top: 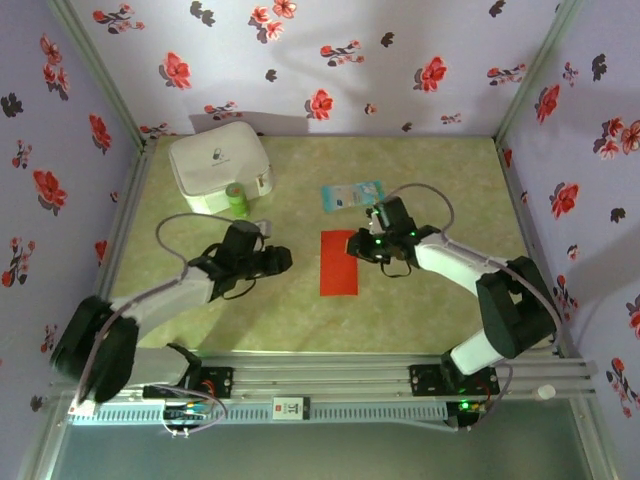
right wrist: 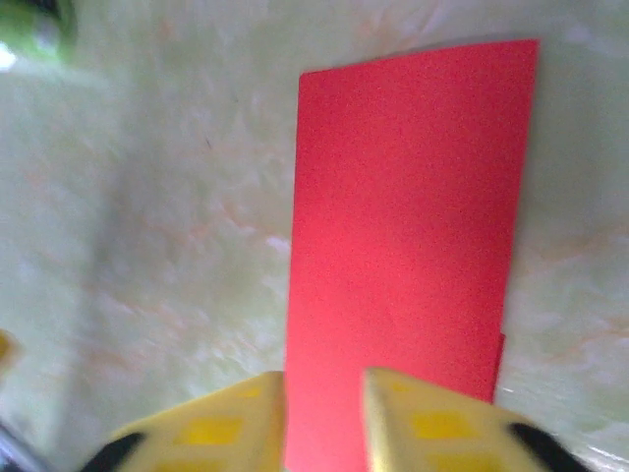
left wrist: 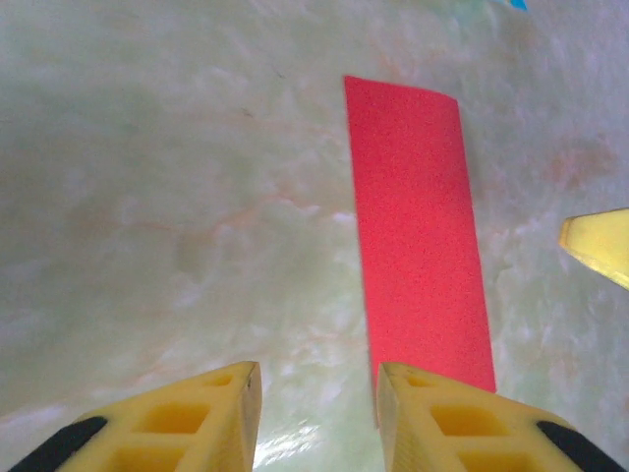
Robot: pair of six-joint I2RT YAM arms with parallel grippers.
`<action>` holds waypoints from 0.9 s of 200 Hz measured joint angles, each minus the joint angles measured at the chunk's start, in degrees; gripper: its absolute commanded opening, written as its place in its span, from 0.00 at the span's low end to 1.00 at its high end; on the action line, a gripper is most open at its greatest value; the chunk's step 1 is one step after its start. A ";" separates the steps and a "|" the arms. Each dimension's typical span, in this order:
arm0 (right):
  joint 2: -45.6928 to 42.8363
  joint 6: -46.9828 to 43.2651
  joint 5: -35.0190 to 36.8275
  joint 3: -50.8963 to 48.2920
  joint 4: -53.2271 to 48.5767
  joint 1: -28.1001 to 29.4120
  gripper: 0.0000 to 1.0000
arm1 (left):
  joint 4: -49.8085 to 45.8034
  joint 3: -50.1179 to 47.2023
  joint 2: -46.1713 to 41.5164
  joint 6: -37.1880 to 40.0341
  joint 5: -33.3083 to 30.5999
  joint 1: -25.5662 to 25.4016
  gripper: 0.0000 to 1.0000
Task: Fold a paper plane with a square sheet of paper (pick it up from the middle)
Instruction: Turn over the paper at the center of the table, then third fold the triangle at the center of the table.
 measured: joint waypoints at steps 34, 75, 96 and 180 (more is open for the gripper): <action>2.78 7.43 -7.26 -7.85 10.64 -4.55 0.02 | 5.53 5.42 12.24 -1.42 6.58 -2.38 0.37; 6.32 10.80 -11.74 -7.80 18.25 -4.57 0.01 | 9.03 6.54 17.42 -3.91 9.53 -3.28 0.40; 8.22 10.88 -12.37 -7.17 18.86 -4.57 0.00 | 9.22 7.28 18.95 -4.66 9.92 -3.28 0.40; 13.29 10.95 -14.75 -10.23 24.81 -6.86 0.01 | 8.85 9.11 22.38 -5.18 10.69 -3.28 0.41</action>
